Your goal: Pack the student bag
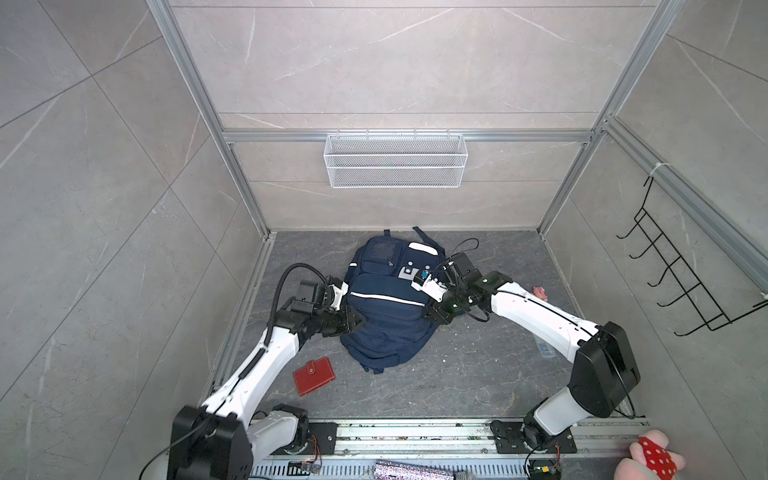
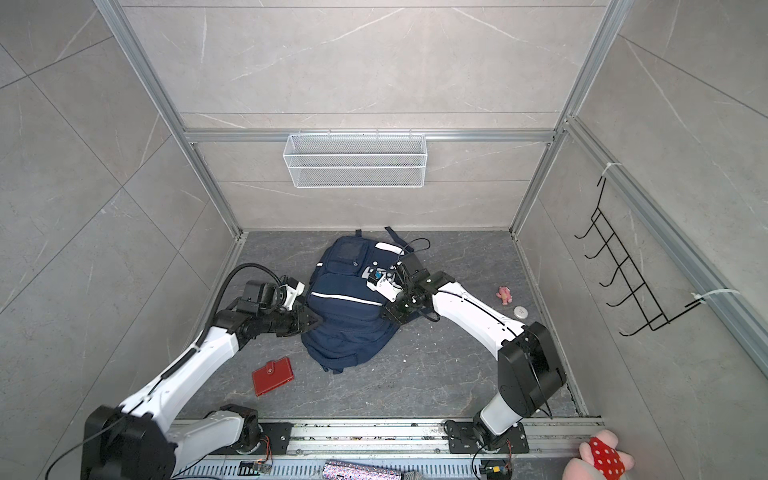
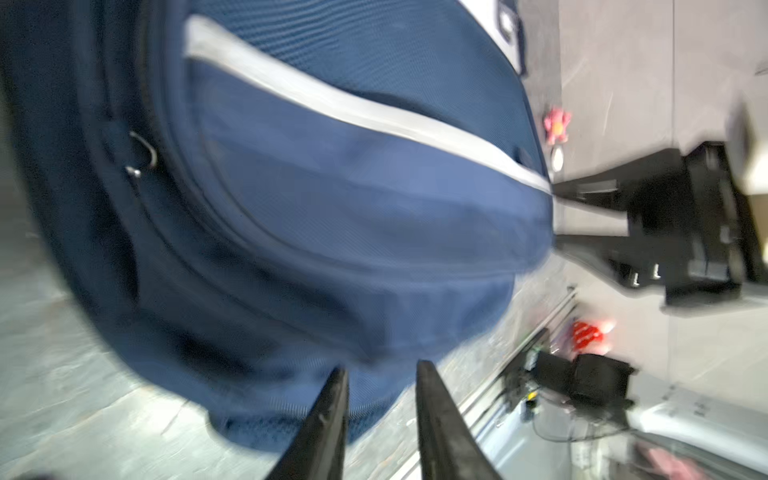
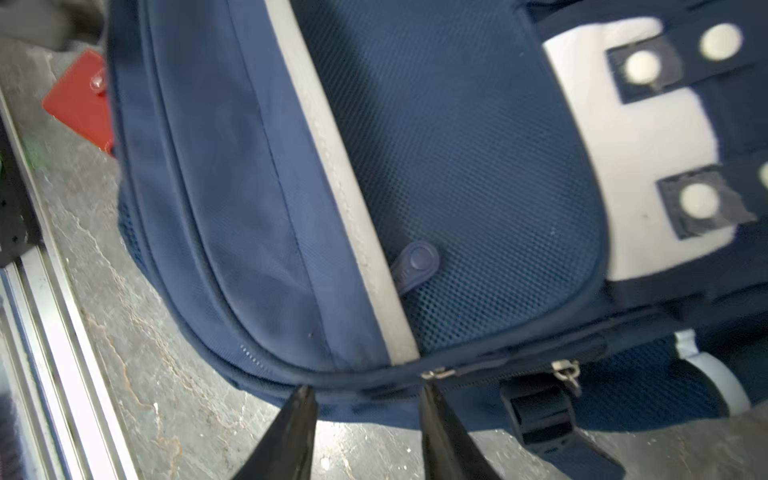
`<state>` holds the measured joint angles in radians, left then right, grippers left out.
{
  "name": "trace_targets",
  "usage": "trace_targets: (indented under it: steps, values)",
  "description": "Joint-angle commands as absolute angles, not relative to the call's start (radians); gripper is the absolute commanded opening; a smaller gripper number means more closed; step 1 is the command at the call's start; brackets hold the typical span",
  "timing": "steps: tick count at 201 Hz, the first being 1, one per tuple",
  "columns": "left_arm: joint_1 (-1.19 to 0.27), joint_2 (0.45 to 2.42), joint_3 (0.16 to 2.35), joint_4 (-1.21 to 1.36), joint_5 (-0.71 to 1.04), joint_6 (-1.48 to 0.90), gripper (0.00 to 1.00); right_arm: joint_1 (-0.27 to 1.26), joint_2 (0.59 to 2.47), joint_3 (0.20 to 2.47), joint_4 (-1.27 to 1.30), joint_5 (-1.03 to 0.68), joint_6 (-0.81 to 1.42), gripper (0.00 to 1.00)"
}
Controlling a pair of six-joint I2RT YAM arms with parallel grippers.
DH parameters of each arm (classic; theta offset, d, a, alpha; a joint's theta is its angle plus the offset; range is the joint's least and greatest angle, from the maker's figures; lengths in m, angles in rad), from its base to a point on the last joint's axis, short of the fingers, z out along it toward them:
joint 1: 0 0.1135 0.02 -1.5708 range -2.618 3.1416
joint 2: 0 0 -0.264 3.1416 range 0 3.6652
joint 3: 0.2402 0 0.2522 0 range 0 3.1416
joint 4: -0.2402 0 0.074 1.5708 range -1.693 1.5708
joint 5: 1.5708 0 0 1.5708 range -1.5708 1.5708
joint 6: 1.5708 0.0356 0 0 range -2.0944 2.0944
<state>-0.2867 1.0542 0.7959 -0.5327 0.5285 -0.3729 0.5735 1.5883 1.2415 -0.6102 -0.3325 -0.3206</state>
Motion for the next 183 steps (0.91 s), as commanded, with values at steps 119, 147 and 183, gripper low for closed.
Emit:
trace_targets:
  steps: [119,147,183]
  values:
    - [-0.771,1.384,1.18,-0.589,0.149,0.03,0.61,0.408,1.379,1.099,-0.499,-0.346,-0.204,0.8]
    - [-0.816,1.493,1.265,-0.611,0.119,0.101,0.61,0.408,1.39,1.087,-0.513,-0.247,-0.249,0.79]
    - [-0.887,1.605,1.315,-0.632,0.092,0.143,0.59,0.408,1.4,1.104,-0.511,-0.222,-0.283,0.8]
